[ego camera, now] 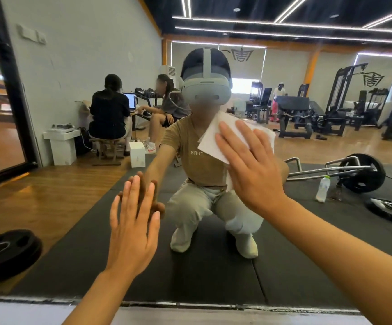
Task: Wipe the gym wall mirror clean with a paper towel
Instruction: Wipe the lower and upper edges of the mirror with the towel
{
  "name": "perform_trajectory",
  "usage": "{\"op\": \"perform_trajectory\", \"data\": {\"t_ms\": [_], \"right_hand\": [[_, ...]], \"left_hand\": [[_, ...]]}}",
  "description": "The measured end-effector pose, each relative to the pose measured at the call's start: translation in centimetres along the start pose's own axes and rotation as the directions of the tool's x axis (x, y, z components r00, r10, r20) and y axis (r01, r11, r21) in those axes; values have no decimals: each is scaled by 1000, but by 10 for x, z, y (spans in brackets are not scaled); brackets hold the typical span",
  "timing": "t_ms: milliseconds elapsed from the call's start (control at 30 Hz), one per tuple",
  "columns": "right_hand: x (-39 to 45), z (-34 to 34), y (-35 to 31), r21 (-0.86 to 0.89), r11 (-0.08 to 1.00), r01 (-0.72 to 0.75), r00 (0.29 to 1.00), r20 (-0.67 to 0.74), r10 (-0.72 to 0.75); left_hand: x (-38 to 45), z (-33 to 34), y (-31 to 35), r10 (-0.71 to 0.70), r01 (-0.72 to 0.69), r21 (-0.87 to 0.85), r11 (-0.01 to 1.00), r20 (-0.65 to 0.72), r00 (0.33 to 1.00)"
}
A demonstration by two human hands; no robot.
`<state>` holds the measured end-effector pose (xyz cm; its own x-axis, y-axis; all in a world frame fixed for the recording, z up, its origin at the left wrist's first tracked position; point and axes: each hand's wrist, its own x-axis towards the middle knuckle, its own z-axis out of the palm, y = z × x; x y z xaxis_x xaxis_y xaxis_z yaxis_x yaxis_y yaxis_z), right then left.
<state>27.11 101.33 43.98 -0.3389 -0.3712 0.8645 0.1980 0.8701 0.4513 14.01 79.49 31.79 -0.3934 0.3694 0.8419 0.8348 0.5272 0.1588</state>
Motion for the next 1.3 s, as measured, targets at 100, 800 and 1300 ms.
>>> {"op": "perform_trajectory", "data": {"t_ms": [100,800,1300], "right_hand": [[2,-17,17,6,991,133,972,195,-132],[33,-6,11,-111,972,209,977,-28,-213],[-56,23,-37,4,863,506,853,143,-501]], "left_hand": [[-5,-2,-6,5,-6,12,1000,28,1000],[-5,-3,-4,-14,15,-6,1000,48,999],[-8,-4,0,-59,59,1,998,34,998]]}}
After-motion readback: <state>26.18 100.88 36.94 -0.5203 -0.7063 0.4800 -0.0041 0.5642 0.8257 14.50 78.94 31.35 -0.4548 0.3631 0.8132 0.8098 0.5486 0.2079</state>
